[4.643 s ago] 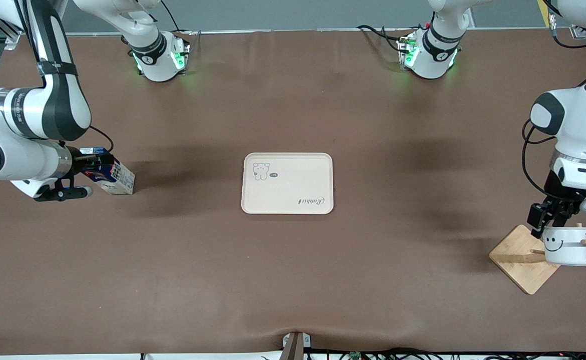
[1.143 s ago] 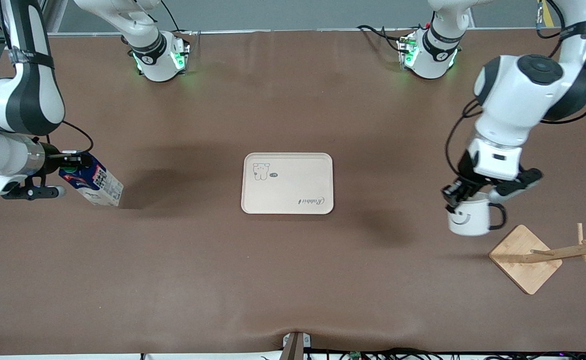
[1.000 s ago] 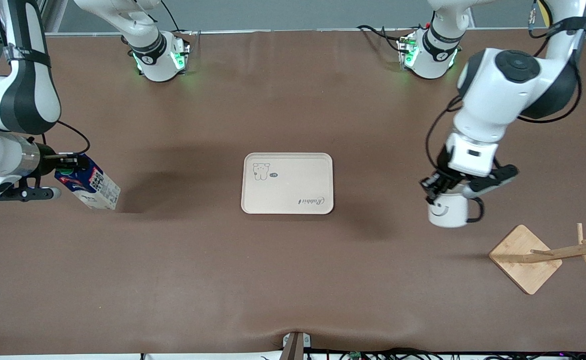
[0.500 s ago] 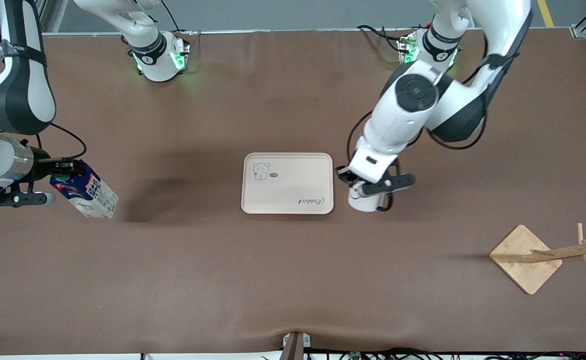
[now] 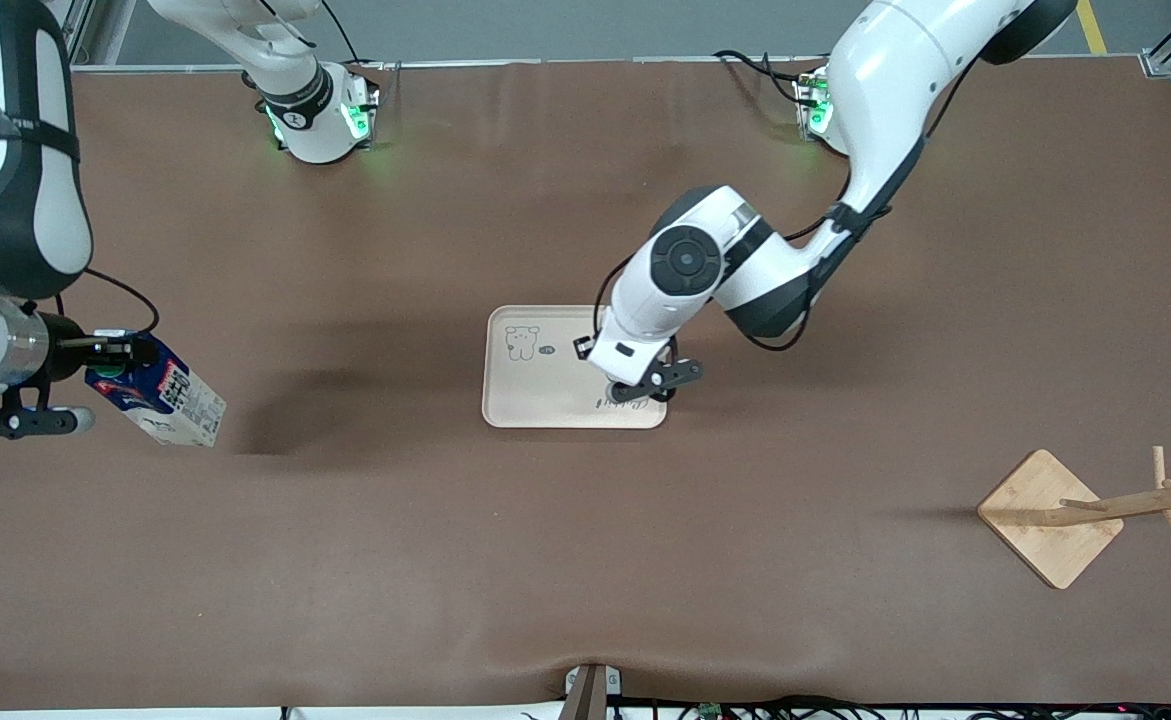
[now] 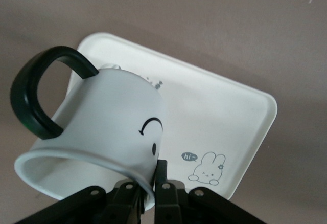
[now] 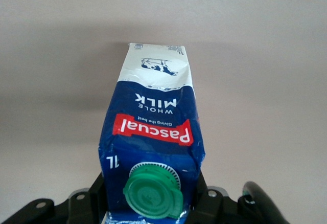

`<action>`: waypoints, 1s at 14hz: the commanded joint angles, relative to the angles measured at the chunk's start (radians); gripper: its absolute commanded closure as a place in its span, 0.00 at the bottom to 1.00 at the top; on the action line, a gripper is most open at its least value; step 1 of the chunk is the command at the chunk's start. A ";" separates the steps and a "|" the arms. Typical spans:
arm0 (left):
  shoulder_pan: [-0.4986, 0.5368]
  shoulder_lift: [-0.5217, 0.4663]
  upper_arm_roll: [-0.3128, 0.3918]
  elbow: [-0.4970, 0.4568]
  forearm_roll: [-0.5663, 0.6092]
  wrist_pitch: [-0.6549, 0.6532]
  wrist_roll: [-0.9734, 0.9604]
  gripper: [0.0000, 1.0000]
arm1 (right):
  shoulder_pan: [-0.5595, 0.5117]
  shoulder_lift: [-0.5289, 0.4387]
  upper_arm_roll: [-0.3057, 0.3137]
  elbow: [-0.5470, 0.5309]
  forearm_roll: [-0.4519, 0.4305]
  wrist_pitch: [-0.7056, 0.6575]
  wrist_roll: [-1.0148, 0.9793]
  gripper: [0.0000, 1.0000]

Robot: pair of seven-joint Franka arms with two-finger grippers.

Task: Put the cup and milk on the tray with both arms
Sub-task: 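Lower the mug onto the tray while the right gripper carries the milk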

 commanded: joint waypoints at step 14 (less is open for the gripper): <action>-0.051 0.104 0.016 0.038 -0.085 -0.127 -0.017 0.89 | 0.137 0.030 0.011 0.073 0.181 -0.260 0.280 0.67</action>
